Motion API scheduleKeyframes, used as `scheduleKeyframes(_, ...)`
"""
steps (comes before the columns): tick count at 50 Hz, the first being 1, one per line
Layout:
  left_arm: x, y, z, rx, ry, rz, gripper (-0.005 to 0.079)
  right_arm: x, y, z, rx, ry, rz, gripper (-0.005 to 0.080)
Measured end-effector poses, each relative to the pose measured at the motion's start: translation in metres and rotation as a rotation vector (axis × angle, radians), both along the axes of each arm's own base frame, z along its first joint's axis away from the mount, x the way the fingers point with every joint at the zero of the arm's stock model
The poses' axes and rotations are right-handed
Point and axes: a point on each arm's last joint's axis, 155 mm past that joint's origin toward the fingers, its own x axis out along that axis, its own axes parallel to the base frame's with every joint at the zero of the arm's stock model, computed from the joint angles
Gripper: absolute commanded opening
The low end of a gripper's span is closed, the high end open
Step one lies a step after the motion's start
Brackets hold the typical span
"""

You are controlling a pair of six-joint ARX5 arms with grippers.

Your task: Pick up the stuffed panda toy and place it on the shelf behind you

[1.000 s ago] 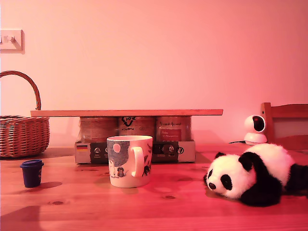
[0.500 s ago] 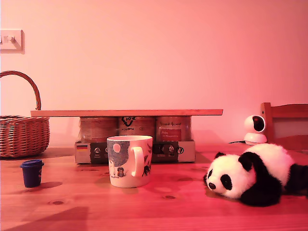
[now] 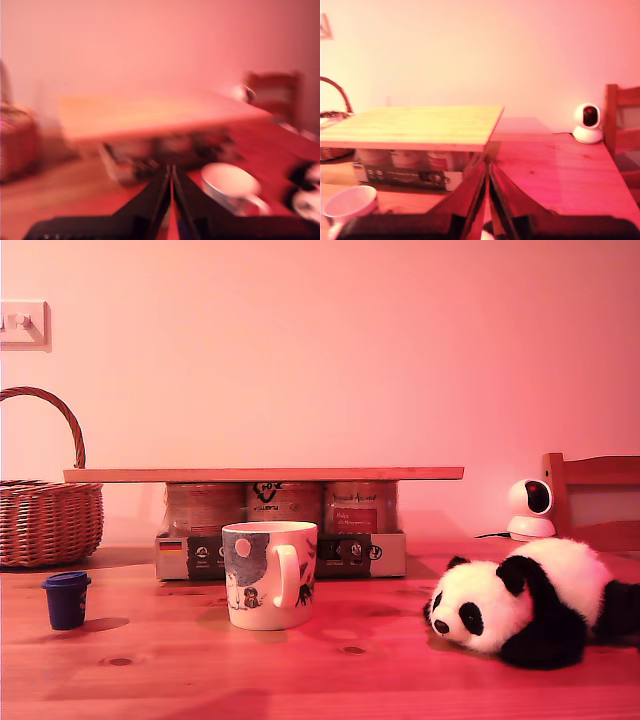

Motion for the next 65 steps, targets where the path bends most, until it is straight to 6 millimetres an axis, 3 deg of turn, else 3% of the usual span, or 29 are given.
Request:
scheduleKeyframes(17, -0.017, -0.028, -0.007, 0.040, 0.029, -0.141, -0.0021, -0.013, 0.017, -0.017, 0.037, 0.130, 0.096, -0.0013)
scheduleKeyframes(28, -0.018, -0.034, -0.024, 0.043, 0.110, -0.171, -0.0021, -0.024, 0.021, -0.014, 0.082, 0.251, 0.110, -0.0013)
scheduleKeyframes(47, -0.030, -0.060, -0.044, 0.046, 0.223, -0.321, -0.0021, -0.034, 0.053, -0.009, 0.136, 0.520, 0.301, -0.0013)
scheduleKeyframes(51, -0.034, -0.065, -0.044, 0.045, 0.230, -0.359, -0.0020, -0.037, 0.065, -0.007, 0.107, 0.558, 0.372, -0.0013)
scheduleKeyframes(57, -0.043, -0.075, -0.043, 0.065, 0.208, -0.425, -0.0021, -0.039, 0.077, -0.007, -0.087, 0.552, 0.490, -0.0013)
scheduleKeyframes(65, -0.051, -0.082, -0.041, 0.080, 0.186, -0.481, -0.0021, -0.028, 0.076, -0.008, -0.320, 0.537, 0.550, -0.0013)
